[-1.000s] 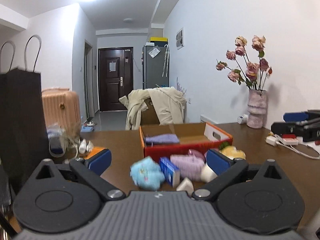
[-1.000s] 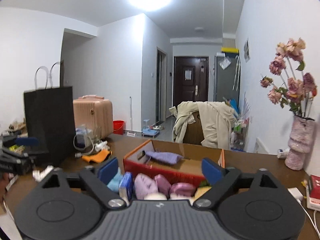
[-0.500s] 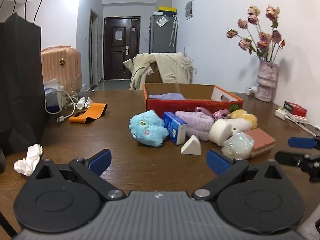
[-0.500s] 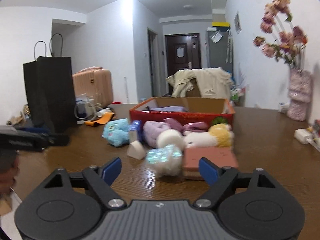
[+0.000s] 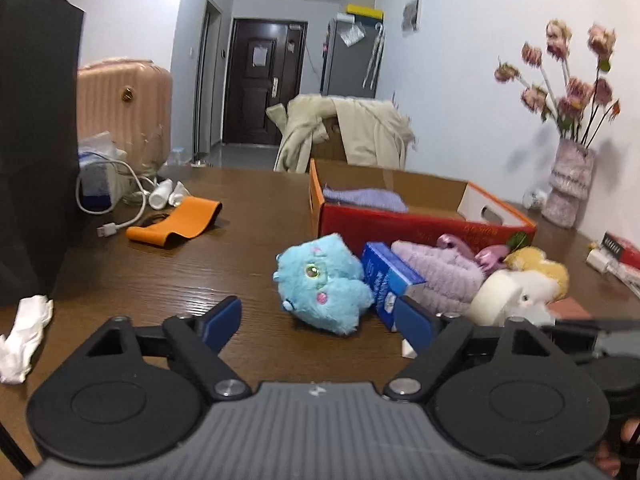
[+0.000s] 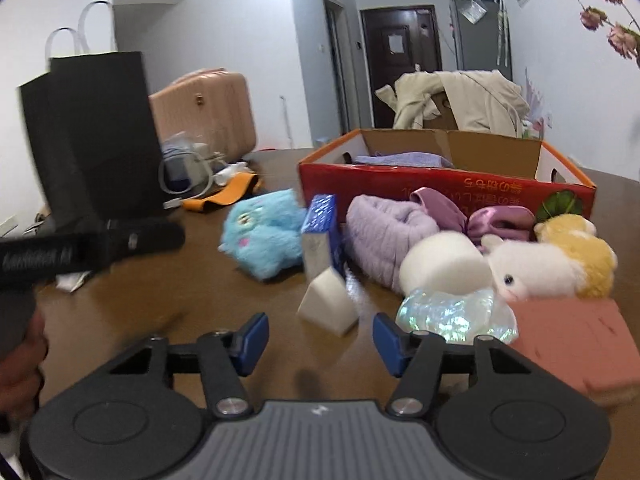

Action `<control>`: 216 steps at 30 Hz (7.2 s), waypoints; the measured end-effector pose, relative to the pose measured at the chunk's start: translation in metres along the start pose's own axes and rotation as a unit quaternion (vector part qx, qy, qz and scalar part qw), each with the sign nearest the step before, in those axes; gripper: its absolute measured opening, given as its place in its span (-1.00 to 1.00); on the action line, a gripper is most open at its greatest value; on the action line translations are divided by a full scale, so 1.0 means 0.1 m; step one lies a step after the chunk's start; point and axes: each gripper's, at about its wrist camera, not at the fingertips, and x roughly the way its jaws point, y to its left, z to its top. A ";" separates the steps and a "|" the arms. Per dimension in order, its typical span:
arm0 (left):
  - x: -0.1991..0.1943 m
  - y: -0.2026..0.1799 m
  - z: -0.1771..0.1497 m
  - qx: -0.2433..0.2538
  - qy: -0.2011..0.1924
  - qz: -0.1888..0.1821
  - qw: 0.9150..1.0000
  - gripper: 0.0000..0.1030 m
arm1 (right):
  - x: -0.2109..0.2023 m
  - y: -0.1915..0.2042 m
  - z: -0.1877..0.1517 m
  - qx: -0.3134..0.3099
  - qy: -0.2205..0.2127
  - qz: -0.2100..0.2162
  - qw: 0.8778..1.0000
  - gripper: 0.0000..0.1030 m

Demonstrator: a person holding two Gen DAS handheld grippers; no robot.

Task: Organize soft objects
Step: 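Reach the left gripper to the clear plastic bag and grasp it, then carry the clear plastic bag into the box and open the left gripper, then withdraw the left gripper from the box back toward the table, then grasp the light-blue plush toy with the left gripper, then lift the light-blue plush with the left gripper and lower it into the box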

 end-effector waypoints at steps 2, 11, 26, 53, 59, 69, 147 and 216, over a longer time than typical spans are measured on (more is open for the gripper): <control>0.16 0.03 0.05 0.001 0.015 0.000 1.000 0.42 | 0.14 0.00 0.07 -0.007 0.006 -0.009 1.000 0.03; 0.43 -0.18 0.08 0.010 0.035 -0.046 0.998 0.44 | 0.24 0.00 0.07 -0.032 0.015 -0.001 0.999 -0.53; 0.54 -1.39 -0.13 0.081 0.067 -0.136 0.985 0.42 | -1.24 -0.91 -0.14 0.077 -0.090 -0.075 0.990 -0.53; 1.83 -1.53 1.89 0.104 0.047 -0.126 0.985 -0.32 | 0.06 -2.13 1.65 0.011 -0.071 -0.051 0.996 -0.48; 3.24 -1.50 2.00 0.063 0.141 -0.090 0.984 -0.01 | 1.38 -2.40 2.08 -0.041 0.023 -0.123 0.991 -0.44; 3.11 -1.22 2.08 0.059 0.119 -0.077 0.988 0.50 | 1.59 -2.50 2.13 -0.018 0.002 -0.152 0.988 0.18; 0.56 0.45 0.31 0.005 0.026 -0.098 0.995 -0.07 | 0.13 0.10 0.03 0.102 0.012 0.105 0.989 -0.09; 3.78 -1.08 1.69 -0.125 0.245 -0.172 0.946 -0.46 | 2.09 -2.45 2.05 0.138 0.066 -0.060 0.986 -0.50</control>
